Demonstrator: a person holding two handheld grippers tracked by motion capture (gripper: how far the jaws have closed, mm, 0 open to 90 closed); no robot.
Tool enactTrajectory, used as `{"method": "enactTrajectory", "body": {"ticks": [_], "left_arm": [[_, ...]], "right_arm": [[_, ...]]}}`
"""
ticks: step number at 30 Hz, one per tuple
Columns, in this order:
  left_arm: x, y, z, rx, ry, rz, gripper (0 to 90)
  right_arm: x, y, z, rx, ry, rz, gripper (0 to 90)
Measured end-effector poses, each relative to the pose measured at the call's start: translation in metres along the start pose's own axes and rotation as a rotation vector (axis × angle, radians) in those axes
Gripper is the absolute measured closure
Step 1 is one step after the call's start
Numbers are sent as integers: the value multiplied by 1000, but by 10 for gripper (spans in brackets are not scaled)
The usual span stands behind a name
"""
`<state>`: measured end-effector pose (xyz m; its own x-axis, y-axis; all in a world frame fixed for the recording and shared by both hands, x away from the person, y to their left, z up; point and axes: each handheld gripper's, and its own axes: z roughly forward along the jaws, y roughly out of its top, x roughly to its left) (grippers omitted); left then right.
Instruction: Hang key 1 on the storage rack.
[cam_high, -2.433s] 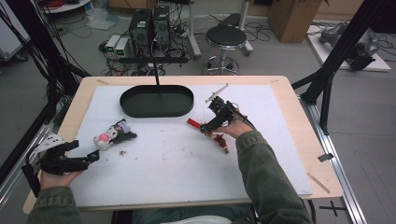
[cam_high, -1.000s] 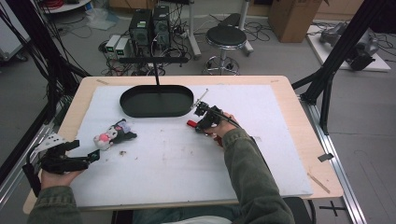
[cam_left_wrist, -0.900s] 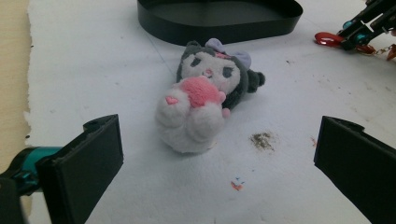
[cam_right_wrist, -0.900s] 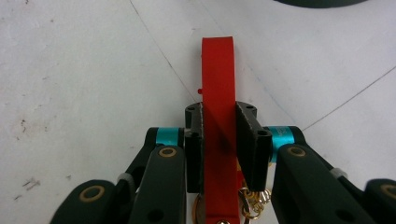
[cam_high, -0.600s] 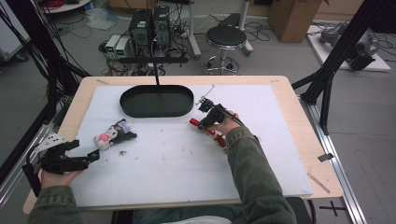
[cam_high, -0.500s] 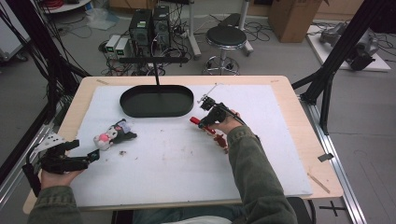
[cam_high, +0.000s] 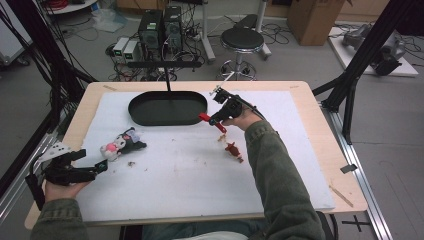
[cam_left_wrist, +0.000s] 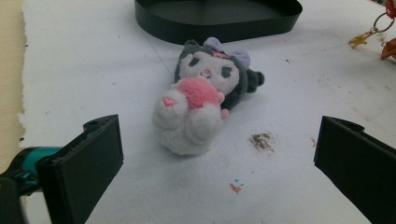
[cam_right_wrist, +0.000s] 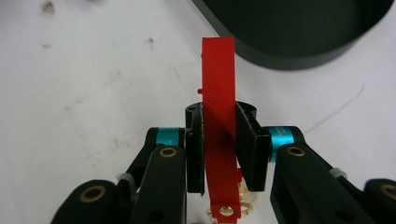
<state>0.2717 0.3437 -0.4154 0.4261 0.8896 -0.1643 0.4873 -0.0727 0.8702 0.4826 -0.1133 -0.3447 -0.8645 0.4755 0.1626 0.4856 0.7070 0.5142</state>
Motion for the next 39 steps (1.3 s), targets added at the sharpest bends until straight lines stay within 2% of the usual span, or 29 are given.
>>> {"method": "enactTrajectory", "body": {"ticks": [7,12,17,19,20,22,24,26,27,32,36,39], "left_arm": [[0,0,2,2,-2,3,17],[0,1,2,-5,7,4,17],[1,1,3,-5,5,6,17],[1,1,3,-6,2,2,17],[1,1,4,-5,1,5,17],[1,1,4,-5,2,2,17],[1,1,4,-2,5,3,17],[1,2,4,-1,3,1,17],[1,2,4,0,2,4,17],[1,2,4,-2,1,1,17],[1,2,4,3,4,7,17],[1,2,5,12,3,11,17]], "right_arm": [[8,23,-9,-15,-10,-19,747],[13,41,-17,-51,-1,-28,747],[18,56,-24,-83,6,-26,747],[21,63,-28,-80,-2,-21,747],[19,66,-29,-100,-3,-46,747],[21,72,-33,-104,9,-32,747],[21,75,-36,-127,-8,-39,747],[19,78,-39,-156,-1,-17,747],[17,81,-41,-184,-3,-27,747],[14,90,-51,-209,-9,7,747],[11,98,-61,-221,-31,19,747],[5,102,-67,-254,-32,49,747]]}}
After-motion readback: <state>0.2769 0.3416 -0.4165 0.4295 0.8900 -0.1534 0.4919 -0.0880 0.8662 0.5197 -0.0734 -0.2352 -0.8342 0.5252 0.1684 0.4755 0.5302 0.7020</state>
